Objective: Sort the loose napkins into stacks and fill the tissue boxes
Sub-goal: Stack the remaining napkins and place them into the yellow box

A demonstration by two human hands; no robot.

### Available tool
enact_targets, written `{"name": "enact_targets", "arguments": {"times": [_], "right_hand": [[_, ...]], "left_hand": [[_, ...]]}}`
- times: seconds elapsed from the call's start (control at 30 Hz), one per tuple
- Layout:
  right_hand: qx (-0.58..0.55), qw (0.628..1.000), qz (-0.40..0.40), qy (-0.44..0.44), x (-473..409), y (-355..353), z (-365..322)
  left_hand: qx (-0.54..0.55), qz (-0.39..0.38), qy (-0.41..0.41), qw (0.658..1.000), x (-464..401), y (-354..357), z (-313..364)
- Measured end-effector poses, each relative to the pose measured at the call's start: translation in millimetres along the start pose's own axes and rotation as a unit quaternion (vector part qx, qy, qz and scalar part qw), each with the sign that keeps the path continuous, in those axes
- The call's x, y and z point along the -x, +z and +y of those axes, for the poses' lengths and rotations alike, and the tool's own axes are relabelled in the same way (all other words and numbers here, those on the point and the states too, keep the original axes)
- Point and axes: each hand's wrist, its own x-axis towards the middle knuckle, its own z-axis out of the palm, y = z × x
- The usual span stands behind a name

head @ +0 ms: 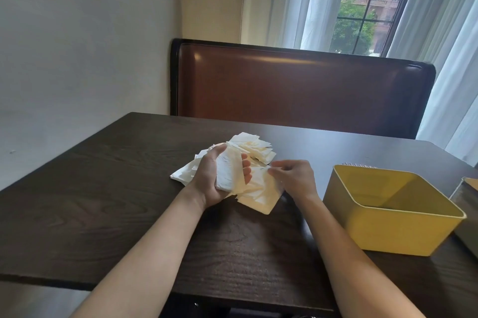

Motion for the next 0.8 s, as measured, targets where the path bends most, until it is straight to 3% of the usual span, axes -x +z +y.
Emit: {"name": "enact_targets", "arguments": {"times": [0.23,0.33,0.43,0.5,0.6,0.67,0.8], "right_hand": [[0.13,0.991,0.012,-0.028,-6,-3,4],[0.103,0.992,0.045,-0.06,-5,-4,-1],[0.009,0.989,0.088,-0.122,1,-7,-15],[-0.098,0.984,0.075,-0.128,8,-9,-26],[-0.322,0.942,-0.067,-0.073,18,-13,-37],[-0.388,0.909,-0.142,-0.052,21,-14,-41],[-0.176,0.973,-0.1,-0.114,27,-4,-43]], "left_hand": [[-0.027,-0.017,0.003,0.999,-1,1,-4],[-0.02,-0.011,0.002,1.0,-3,0,-3],[-0.021,-0.004,0.001,1.0,-3,1,-4],[-0.025,-0.01,0.005,1.0,-2,4,-5],[-0.056,-0.012,0.034,0.998,0,7,-7],[-0.081,-0.026,0.04,0.996,1,9,-9],[-0.089,-0.07,0.017,0.993,4,15,-15]]}}
